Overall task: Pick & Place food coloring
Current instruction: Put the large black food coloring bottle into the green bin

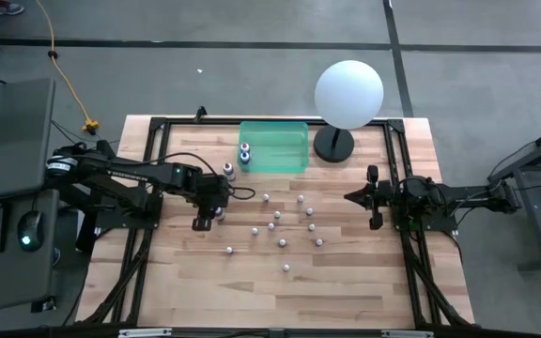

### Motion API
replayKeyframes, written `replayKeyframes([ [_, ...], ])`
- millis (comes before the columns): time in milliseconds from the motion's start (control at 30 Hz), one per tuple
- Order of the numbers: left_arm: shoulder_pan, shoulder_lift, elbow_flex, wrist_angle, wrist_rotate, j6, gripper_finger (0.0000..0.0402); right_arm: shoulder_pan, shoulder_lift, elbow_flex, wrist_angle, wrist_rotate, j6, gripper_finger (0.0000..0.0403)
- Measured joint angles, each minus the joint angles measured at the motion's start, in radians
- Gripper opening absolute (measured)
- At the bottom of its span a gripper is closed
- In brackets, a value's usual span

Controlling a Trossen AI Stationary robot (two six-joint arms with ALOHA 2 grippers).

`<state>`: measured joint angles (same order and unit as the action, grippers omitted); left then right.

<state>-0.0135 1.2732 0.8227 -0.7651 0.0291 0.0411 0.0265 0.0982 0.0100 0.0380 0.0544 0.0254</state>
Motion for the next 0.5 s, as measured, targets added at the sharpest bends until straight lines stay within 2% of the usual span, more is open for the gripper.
replayKeyframes([
  [333,0.0,-0.001,0.007,-0.007,-0.039,-0.028,0.0154,0.0,0.0,0.0,0.002,0.0,0.0,0.0],
  [500,0.0,0.0,0.082,-0.068,-0.043,-0.044,0.0152,0.0,0.0,0.0,0.002,0.0,0.0,0.0],
])
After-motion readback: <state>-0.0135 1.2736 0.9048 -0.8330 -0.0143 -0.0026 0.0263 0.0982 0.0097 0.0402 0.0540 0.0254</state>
